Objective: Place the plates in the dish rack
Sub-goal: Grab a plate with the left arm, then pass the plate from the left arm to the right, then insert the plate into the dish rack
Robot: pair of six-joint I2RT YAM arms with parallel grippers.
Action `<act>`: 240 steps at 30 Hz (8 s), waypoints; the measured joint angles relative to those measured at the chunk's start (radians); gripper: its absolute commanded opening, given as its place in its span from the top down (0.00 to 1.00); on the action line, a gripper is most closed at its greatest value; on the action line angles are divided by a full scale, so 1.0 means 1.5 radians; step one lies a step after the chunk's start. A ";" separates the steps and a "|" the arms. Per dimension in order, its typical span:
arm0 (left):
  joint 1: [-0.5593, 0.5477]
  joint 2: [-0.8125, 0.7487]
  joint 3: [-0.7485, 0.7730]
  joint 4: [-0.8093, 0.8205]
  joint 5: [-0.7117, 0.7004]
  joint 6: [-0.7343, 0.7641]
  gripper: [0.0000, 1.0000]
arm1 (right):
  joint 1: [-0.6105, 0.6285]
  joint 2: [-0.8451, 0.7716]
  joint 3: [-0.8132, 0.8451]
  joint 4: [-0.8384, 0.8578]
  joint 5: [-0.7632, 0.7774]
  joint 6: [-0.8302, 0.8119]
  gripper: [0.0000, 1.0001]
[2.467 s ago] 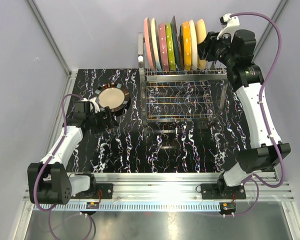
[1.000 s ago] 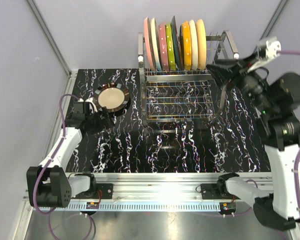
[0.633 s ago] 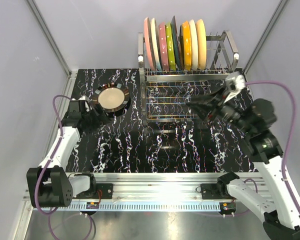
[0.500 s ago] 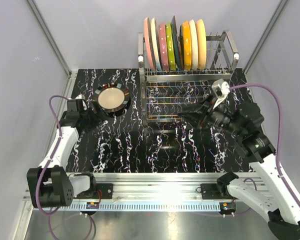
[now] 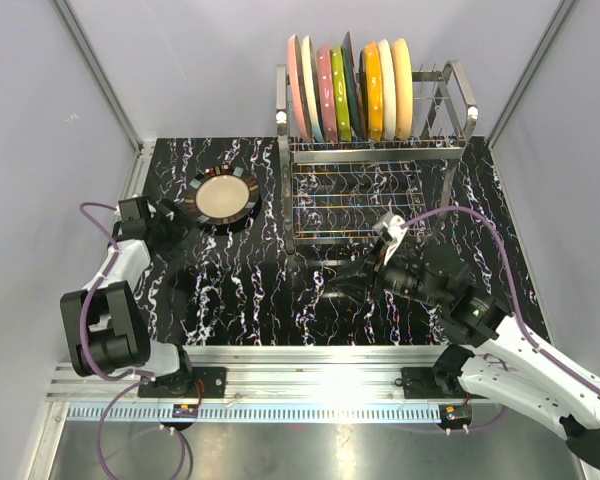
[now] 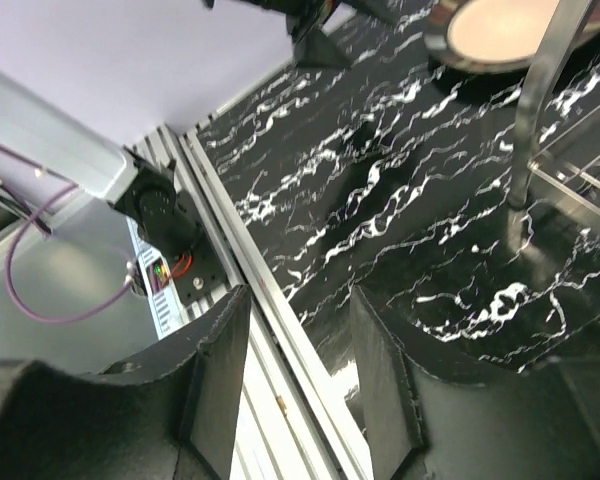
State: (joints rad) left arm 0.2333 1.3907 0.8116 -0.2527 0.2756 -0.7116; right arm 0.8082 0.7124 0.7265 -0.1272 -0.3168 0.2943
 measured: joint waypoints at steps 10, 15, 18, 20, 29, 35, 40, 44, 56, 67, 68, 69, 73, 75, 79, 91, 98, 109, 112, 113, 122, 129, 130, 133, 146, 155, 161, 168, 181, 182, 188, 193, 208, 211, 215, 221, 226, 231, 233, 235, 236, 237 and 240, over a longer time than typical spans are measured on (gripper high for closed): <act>0.015 0.135 -0.004 0.128 0.036 -0.050 0.01 | 0.034 -0.017 -0.048 0.019 0.044 0.008 0.41; 0.015 0.178 0.026 0.142 0.037 -0.058 0.01 | 0.035 -0.035 -0.087 0.023 0.050 0.017 0.41; 0.015 0.202 0.040 0.171 0.041 -0.071 0.01 | 0.035 -0.032 -0.090 0.025 0.055 0.018 0.40; 0.015 0.222 0.049 0.192 0.048 -0.085 0.02 | 0.036 -0.024 -0.090 0.035 0.060 0.018 0.39; 0.009 0.272 0.076 0.255 0.052 -0.124 0.06 | 0.036 -0.025 -0.090 0.035 0.066 0.005 0.38; -0.004 0.297 0.092 0.284 0.051 -0.138 0.09 | 0.036 -0.001 -0.089 0.034 0.074 0.003 0.40; -0.007 0.315 0.110 0.285 0.050 -0.143 0.15 | 0.036 -0.004 -0.076 0.028 0.086 0.001 0.41; -0.007 0.322 0.113 0.287 0.046 -0.149 0.22 | 0.036 -0.008 -0.052 0.017 0.097 -0.011 0.42; -0.015 0.346 0.109 0.325 0.040 -0.178 0.43 | 0.036 0.007 -0.026 -0.001 0.101 -0.020 0.45; -0.019 0.369 0.122 0.308 0.041 -0.170 0.81 | 0.036 -0.023 -0.004 -0.053 0.117 -0.028 0.46; -0.019 0.369 0.121 0.310 0.041 -0.172 0.82 | 0.036 -0.025 -0.001 -0.058 0.118 -0.029 0.46; -0.019 0.369 0.120 0.311 0.041 -0.175 0.83 | 0.036 -0.026 0.002 -0.063 0.118 -0.030 0.46; -0.019 0.368 0.119 0.310 0.043 -0.179 0.92 | 0.036 -0.026 0.011 -0.080 0.117 -0.030 0.46; -0.019 0.363 0.116 0.306 0.042 -0.180 0.96 | 0.036 -0.026 0.015 -0.090 0.116 -0.030 0.46; -0.019 0.334 0.104 0.278 0.039 -0.178 1.00 | 0.036 -0.021 0.025 -0.101 0.110 -0.030 0.42; -0.021 0.132 0.019 0.170 -0.001 -0.114 1.00 | 0.041 0.086 0.046 -0.103 0.059 -0.050 0.29; -0.021 -0.004 -0.057 0.113 -0.017 -0.112 1.00 | 0.094 0.130 0.071 -0.098 0.058 -0.069 0.24; -0.021 -0.175 -0.075 -0.040 -0.017 -0.063 1.00 | 0.263 0.295 0.153 -0.083 0.140 -0.142 0.00; -0.021 -0.239 -0.108 -0.068 -0.014 -0.056 1.00 | 0.286 0.332 0.172 -0.078 0.167 -0.163 0.00; -0.021 -0.256 -0.117 -0.076 -0.012 -0.056 1.00 | 0.292 0.350 0.186 -0.076 0.180 -0.172 0.00; -0.023 -0.405 -0.179 -0.161 0.005 -0.045 1.00 | 0.325 0.517 0.259 0.024 0.341 -0.264 0.00; -0.024 -0.464 -0.181 -0.209 0.004 -0.023 1.00 | 0.328 0.692 0.331 0.075 0.396 -0.301 0.00; -0.024 -0.466 -0.181 -0.215 0.004 -0.021 1.00 | 0.329 0.716 0.345 0.079 0.401 -0.306 0.00; -0.026 -0.468 -0.181 -0.230 0.004 -0.016 1.00 | 0.330 0.762 0.373 0.091 0.411 -0.325 0.00; -0.034 -0.468 -0.182 -0.232 0.013 -0.014 1.00 | 0.331 0.877 0.464 0.141 0.460 -0.382 0.00; -0.035 -0.467 -0.182 -0.232 0.013 -0.012 1.00 | 0.331 0.927 0.487 0.147 0.489 -0.404 0.09; -0.035 -0.467 -0.182 -0.231 0.017 -0.012 1.00 | 0.331 0.927 0.487 0.148 0.498 -0.408 0.25; -0.036 -0.458 -0.182 -0.229 0.026 -0.012 1.00 | 0.331 0.924 0.463 0.190 0.503 -0.400 0.17; -0.037 -0.440 -0.182 -0.220 0.055 -0.034 1.00 | 0.331 0.909 0.393 0.262 0.505 -0.391 0.32; -0.037 -0.438 -0.182 -0.220 0.057 -0.036 1.00 | 0.331 0.909 0.393 0.266 0.509 -0.394 0.35; -0.038 -0.417 -0.164 -0.226 0.063 -0.053 0.99 | 0.332 0.903 0.378 0.296 0.525 -0.419 0.62; -0.041 -0.400 -0.142 -0.225 0.080 -0.065 0.76 | 0.338 0.880 0.345 0.322 0.533 -0.429 0.81; -0.040 -0.363 -0.069 -0.154 0.143 -0.099 0.28 | 0.371 0.799 0.315 0.253 0.546 -0.397 1.00; -0.040 -0.331 -0.027 -0.157 0.155 -0.087 0.25 | 0.374 0.771 0.315 0.218 0.534 -0.355 1.00; -0.038 -0.285 0.061 -0.153 0.163 -0.058 0.21 | 0.379 0.719 0.312 0.159 0.498 -0.307 1.00; -0.038 -0.273 0.121 -0.150 0.160 -0.021 0.19 | 0.395 0.603 0.277 0.102 0.449 -0.250 1.00; -0.033 -0.272 0.119 -0.155 0.153 -0.005 0.17 | 0.395 0.517 0.271 0.056 0.442 -0.234 1.00; -0.028 -0.273 0.116 -0.155 0.144 0.006 0.16 | 0.395 0.477 0.341 -0.044 0.436 -0.264 1.00; -0.028 -0.274 0.108 -0.154 0.142 0.010 0.15 | 0.395 0.474 0.389 -0.078 0.430 -0.280 1.00; -0.028 -0.279 0.093 -0.154 0.139 0.015 0.14 | 0.395 0.468 0.444 -0.102 0.424 -0.297 1.00; -0.028 -0.282 0.084 -0.154 0.139 0.018 0.14 | 0.395 0.462 0.466 -0.107 0.422 -0.305 1.00; -0.028 -0.283 0.076 -0.154 0.138 0.020 0.14 | 0.395 0.455 0.489 -0.111 0.422 -0.314 1.00; -0.028 -0.286 0.053 -0.154 0.137 0.025 0.13 | 0.395 0.430 0.541 -0.113 0.428 -0.341 1.00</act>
State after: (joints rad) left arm 0.1913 0.9619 0.8913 -0.4831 0.4816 -0.6735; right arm 1.4006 1.3579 1.5387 -0.2974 0.3244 -0.2169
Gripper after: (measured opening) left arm 0.862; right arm 0.099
